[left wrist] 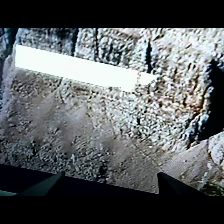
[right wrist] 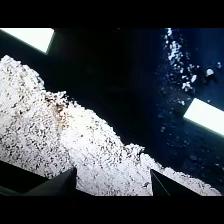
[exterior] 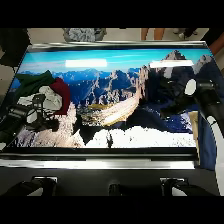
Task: Fold the shirts.
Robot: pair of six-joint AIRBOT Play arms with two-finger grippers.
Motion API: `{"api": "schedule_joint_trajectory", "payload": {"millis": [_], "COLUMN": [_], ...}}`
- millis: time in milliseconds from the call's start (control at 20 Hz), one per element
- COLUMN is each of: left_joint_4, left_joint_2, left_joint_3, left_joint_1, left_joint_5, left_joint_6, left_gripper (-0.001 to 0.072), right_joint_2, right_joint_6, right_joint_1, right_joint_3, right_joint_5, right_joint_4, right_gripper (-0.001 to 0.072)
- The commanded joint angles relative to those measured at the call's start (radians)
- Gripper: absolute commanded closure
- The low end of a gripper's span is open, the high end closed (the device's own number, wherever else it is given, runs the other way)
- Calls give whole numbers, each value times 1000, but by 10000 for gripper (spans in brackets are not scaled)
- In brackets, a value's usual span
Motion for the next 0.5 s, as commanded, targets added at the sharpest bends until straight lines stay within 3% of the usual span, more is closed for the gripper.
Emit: {"api": "schedule_joint_trajectory", "payload": {"millis": [0,100,200,450], "left_joint_4": [-27,-30,-42,-364], "left_joint_2": [-4,-8,-51,-328], "left_joint_3": [0,19,153,664], "left_joint_1": [0,7,77,479], "left_joint_5": [63,203,256,82], "left_joint_6": [-6,5,22,22], "left_gripper": [33,-13,-13,-13], "right_joint_2": [-1,-1,-1,-1], "right_joint_6": [0,0,0,0], "right_joint_1": [1,1,1,1], "right_joint_3": [0,0,0,0], "right_joint_5": [-111,-189,-222,-229], "right_joint_4": [-3,-1,0,11], "right_gripper": [141,144,144,144]}}
